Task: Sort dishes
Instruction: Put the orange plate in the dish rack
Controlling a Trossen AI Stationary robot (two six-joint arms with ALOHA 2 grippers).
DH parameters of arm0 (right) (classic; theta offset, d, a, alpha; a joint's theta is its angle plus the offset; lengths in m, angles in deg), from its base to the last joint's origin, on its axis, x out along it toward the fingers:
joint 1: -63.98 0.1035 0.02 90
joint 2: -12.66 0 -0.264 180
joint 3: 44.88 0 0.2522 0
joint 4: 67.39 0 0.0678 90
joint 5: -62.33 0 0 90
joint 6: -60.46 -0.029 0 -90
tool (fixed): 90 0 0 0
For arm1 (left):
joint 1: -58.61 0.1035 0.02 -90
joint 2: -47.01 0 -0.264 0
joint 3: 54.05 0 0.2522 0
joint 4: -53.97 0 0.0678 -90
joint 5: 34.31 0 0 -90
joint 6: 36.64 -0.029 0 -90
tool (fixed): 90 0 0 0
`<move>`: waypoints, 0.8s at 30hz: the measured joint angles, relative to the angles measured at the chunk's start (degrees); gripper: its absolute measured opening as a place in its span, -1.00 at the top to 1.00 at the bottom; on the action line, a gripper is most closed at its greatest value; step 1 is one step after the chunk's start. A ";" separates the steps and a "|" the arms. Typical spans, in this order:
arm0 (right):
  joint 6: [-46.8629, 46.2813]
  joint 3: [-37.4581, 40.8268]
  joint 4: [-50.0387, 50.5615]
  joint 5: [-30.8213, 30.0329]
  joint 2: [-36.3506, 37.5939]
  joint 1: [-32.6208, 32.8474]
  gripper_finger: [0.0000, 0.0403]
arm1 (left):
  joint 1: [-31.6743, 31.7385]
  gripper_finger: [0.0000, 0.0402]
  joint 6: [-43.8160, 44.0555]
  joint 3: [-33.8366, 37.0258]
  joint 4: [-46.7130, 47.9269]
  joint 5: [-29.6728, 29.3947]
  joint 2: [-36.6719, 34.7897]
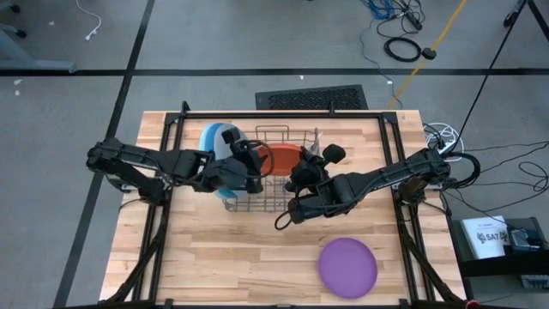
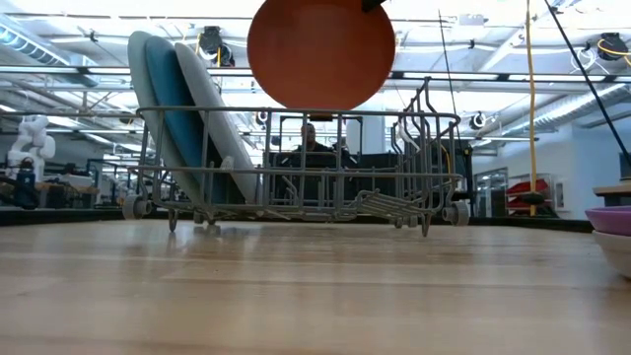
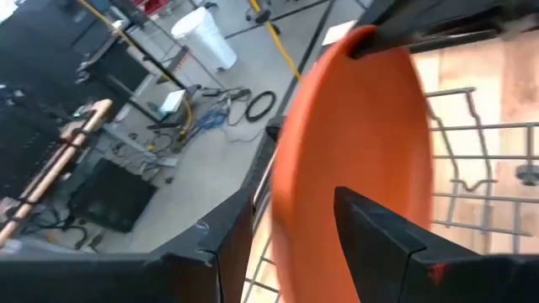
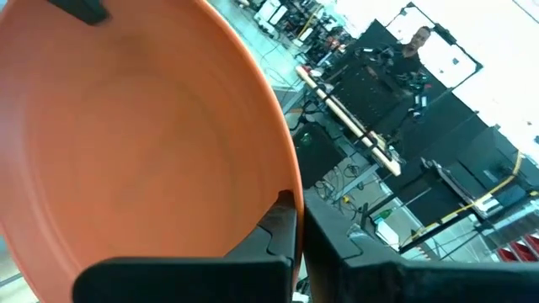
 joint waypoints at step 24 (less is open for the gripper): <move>12.81 0.00 -10.45 0.90 -0.02 2.40 0.95 | 6.59 0.92 -14.09 -2.23 2.77 3.66 0.80</move>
